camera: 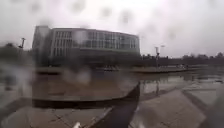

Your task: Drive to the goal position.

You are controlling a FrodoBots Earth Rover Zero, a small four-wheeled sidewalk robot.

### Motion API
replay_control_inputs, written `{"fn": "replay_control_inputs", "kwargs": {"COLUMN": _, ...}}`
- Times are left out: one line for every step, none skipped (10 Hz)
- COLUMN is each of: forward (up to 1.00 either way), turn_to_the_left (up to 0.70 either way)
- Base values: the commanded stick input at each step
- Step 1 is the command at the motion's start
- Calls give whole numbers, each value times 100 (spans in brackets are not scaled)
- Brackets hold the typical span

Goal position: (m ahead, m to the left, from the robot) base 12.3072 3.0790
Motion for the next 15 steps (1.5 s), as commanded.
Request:
{"fn": "replay_control_inputs", "kwargs": {"forward": 70, "turn_to_the_left": 1}}
{"fn": "replay_control_inputs", "kwargs": {"forward": 70, "turn_to_the_left": 1}}
{"fn": "replay_control_inputs", "kwargs": {"forward": 70, "turn_to_the_left": 1}}
{"fn": "replay_control_inputs", "kwargs": {"forward": 70, "turn_to_the_left": 1}}
{"fn": "replay_control_inputs", "kwargs": {"forward": 70, "turn_to_the_left": 1}}
{"fn": "replay_control_inputs", "kwargs": {"forward": 70, "turn_to_the_left": 1}}
{"fn": "replay_control_inputs", "kwargs": {"forward": 70, "turn_to_the_left": 1}}
{"fn": "replay_control_inputs", "kwargs": {"forward": 70, "turn_to_the_left": 1}}
{"fn": "replay_control_inputs", "kwargs": {"forward": 70, "turn_to_the_left": 3}}
{"fn": "replay_control_inputs", "kwargs": {"forward": 70, "turn_to_the_left": 11}}
{"fn": "replay_control_inputs", "kwargs": {"forward": 70, "turn_to_the_left": 12}}
{"fn": "replay_control_inputs", "kwargs": {"forward": 70, "turn_to_the_left": 12}}
{"fn": "replay_control_inputs", "kwargs": {"forward": 70, "turn_to_the_left": 12}}
{"fn": "replay_control_inputs", "kwargs": {"forward": 70, "turn_to_the_left": 12}}
{"fn": "replay_control_inputs", "kwargs": {"forward": 70, "turn_to_the_left": 12}}
